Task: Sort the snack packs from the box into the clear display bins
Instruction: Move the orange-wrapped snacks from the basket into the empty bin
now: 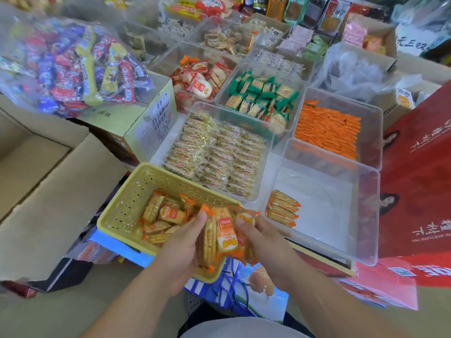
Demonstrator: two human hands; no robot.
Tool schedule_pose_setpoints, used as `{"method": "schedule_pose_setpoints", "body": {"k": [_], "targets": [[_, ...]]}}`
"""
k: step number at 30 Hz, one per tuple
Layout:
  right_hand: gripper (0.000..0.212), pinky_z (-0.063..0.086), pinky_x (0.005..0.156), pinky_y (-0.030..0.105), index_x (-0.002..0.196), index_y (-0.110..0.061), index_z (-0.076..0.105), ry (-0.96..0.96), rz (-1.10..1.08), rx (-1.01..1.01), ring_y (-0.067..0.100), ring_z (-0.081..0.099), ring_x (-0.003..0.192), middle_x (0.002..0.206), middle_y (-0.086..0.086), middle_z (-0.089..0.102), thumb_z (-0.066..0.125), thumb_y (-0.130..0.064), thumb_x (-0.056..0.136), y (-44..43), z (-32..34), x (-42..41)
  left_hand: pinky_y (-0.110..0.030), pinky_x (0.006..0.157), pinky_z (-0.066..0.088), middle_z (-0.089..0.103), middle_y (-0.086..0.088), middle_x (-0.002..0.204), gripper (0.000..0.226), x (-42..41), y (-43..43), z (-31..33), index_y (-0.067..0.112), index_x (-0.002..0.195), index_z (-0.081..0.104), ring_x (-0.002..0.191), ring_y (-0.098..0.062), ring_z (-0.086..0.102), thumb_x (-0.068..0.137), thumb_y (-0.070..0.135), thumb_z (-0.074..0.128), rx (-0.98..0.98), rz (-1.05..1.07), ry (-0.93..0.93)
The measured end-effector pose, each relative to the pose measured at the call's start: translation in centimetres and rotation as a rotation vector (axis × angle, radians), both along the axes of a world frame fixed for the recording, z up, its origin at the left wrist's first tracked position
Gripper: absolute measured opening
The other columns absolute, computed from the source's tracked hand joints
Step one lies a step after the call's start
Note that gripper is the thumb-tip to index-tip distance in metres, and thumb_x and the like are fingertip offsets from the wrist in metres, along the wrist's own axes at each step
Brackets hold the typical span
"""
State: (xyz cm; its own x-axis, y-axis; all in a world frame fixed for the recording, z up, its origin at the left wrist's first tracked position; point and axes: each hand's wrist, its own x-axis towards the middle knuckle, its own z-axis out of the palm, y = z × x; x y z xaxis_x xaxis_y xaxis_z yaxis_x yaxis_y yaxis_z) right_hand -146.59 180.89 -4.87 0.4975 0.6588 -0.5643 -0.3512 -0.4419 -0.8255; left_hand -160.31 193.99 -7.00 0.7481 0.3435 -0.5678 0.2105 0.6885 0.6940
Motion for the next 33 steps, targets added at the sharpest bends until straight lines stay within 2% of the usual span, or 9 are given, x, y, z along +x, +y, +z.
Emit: {"method": "schedule_pose_setpoints", "body": {"k": [2, 6, 9, 11, 15, 20, 25, 30, 33], "targets": [[0.026, 0.054, 0.067, 0.03, 0.112, -0.03, 0.061, -0.043, 0.028, -0.021, 0.009, 0.071, 0.073, 0.088, -0.007, 0.076, 0.056, -0.051, 0.098, -0.8, -0.4, 0.9, -0.035, 0.089, 0.06, 0.074, -0.011, 0.125, 0.051, 1.6, -2.1, 0.6, 0.024, 0.12, 0.076, 0.116, -0.027, 0.071, 0.093, 0.062, 0.055, 0.078, 0.059, 0.091], [0.038, 0.045, 0.053, 0.008, 0.132, -0.027, 0.049, -0.109, 0.074, -0.013, -0.004, 0.067, 0.068, 0.093, -0.011, 0.073, 0.048, -0.051, 0.101, -2.6, -0.7, 3.7, -0.042, 0.097, 0.055, 0.077, -0.008, 0.113, 0.067, 5.1, -6.0, 1.8, 0.033, 0.119, 0.073, 0.105, -0.03, 0.074, 0.072, 0.081, 0.07, 0.234, 0.134, 0.174], [0.056, 0.054, 0.089, 0.02, 0.151, -0.034, 0.029, -0.173, 0.14, 0.021, 0.004, 0.063, 0.109, 0.137, -0.006, 0.059, 0.036, -0.058, 0.102, -4.0, -0.6, 6.0, -0.037, 0.082, 0.059, 0.079, -0.002, 0.102, 0.05, 7.7, -8.9, 2.3, 0.05, 0.107, 0.07, 0.1, -0.029, 0.075, 0.061, 0.066, 0.082, 0.391, 0.12, 0.178], [0.046, 0.05, 0.104, 0.038, 0.145, -0.036, 0.038, -0.133, 0.114, 0.073, 0.008, 0.062, 0.114, 0.133, -0.005, 0.062, 0.036, -0.056, 0.103, -5.1, -0.5, 7.5, -0.053, 0.083, 0.057, 0.077, -0.013, 0.103, 0.049, 9.4, -10.6, 2.6, 0.046, 0.108, 0.071, 0.101, -0.043, 0.07, 0.061, 0.051, 0.085, 0.4, 0.158, 0.19], [0.032, 0.054, 0.097, 0.055, 0.11, -0.031, 0.068, 0.095, 0.004, 0.144, 0.03, 0.069, 0.107, 0.108, 0.007, 0.074, 0.052, -0.047, 0.087, -7.3, -0.8, 10.0, -0.075, 0.092, 0.045, 0.069, -0.033, 0.111, 0.047, 11.8, -12.7, 3.7, 0.032, 0.11, 0.072, 0.106, -0.062, 0.059, 0.065, 0.025, 0.085, 0.318, 0.163, 0.193], [0.043, 0.061, 0.079, 0.032, 0.123, -0.057, 0.052, -0.044, 0.021, 0.193, 0.006, 0.072, 0.097, 0.107, -0.018, 0.073, 0.069, -0.033, 0.092, -9.6, -1.8, 11.8, -0.08, 0.089, 0.046, 0.068, -0.035, 0.109, 0.051, 13.5, -13.8, 3.9, 0.026, 0.111, 0.073, 0.103, -0.063, 0.061, 0.061, 0.02, 0.081, 0.311, 0.244, 0.24], [0.048, 0.059, 0.092, 0.043, 0.134, -0.042, 0.06, -0.128, 0.014, 0.208, 0.011, 0.068, 0.11, 0.123, -0.008, 0.07, 0.075, -0.037, 0.089, -10.2, -1.5, 12.9, -0.077, 0.096, 0.042, 0.072, -0.031, 0.109, 0.039, 13.7, -14.3, 3.4, 0.021, 0.106, 0.076, 0.105, -0.062, 0.062, 0.068, 0.017, 0.081, 0.265, 0.287, 0.244], [0.041, 0.034, 0.116, 0.036, 0.145, -0.035, 0.052, -0.362, 0.065, 0.127, 0.008, 0.044, 0.133, 0.14, -0.006, 0.051, 0.048, -0.039, 0.104, -9.7, -1.7, 12.8, -0.054, 0.089, 0.06, 0.074, -0.024, 0.115, 0.05, 14.3, -14.4, 2.7, 0.01, 0.123, 0.07, 0.106, -0.043, 0.072, 0.074, 0.006, 0.081, 0.125, 0.311, 0.162], [0.041, 0.041, 0.113, 0.044, 0.144, -0.04, 0.052, -0.178, -0.004, 0.168, 0.012, 0.05, 0.132, 0.141, -0.007, 0.054, 0.04, -0.027, 0.106, -9.7, -1.7, 12.7, -0.051, 0.09, 0.059, 0.074, -0.022, 0.117, 0.053, 14.6, -14.2, 2.6, 0.008, 0.127, 0.067, 0.107, -0.041, 0.072, 0.076, 0.007, 0.08, 0.107, 0.308, 0.157]]}}
